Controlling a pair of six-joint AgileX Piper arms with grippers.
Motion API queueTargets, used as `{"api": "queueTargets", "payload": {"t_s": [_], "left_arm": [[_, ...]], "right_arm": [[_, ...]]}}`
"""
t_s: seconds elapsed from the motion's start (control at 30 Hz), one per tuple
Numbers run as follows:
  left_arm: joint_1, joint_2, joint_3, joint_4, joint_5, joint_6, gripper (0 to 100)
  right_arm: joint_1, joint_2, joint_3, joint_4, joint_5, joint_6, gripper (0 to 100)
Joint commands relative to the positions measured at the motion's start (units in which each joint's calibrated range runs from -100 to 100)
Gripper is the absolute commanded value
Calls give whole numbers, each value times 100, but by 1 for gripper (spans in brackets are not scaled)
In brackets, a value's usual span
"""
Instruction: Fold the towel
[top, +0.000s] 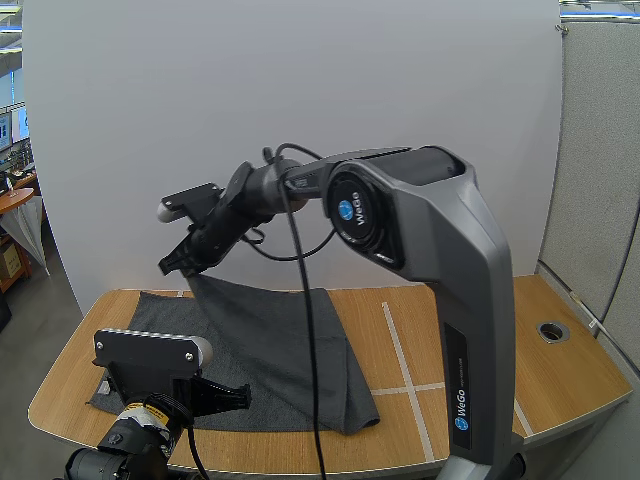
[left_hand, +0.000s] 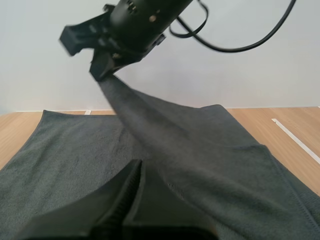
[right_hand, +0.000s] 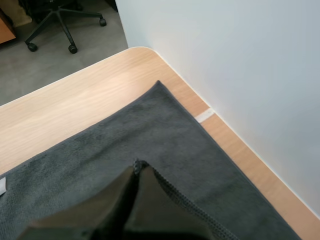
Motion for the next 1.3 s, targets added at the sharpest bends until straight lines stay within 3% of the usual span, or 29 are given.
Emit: {"api": "queueTargets", "payload": {"t_s": [0.0, 0.23, 0.7, 0.93, 1.27], "left_arm": [[-17, -19, 6, -96, -118, -13, 0], [-17, -19, 6, -96, -118, -13, 0], [-17, -19, 6, -96, -118, -13, 0], [-17, -19, 6, -96, -118, -13, 0], [-17, -19, 6, -96, -118, -13, 0]], "right_arm": [[153, 139, -65, -48, -627, 16, 0], [205, 735, -937, -754, -379, 738, 0], [396, 1830, -2392, -799, -172, 871, 0], [453, 2373, -3206, -1321, -68, 1302, 0], [461, 2942, -4198, -1367, 288, 1411, 0]]}}
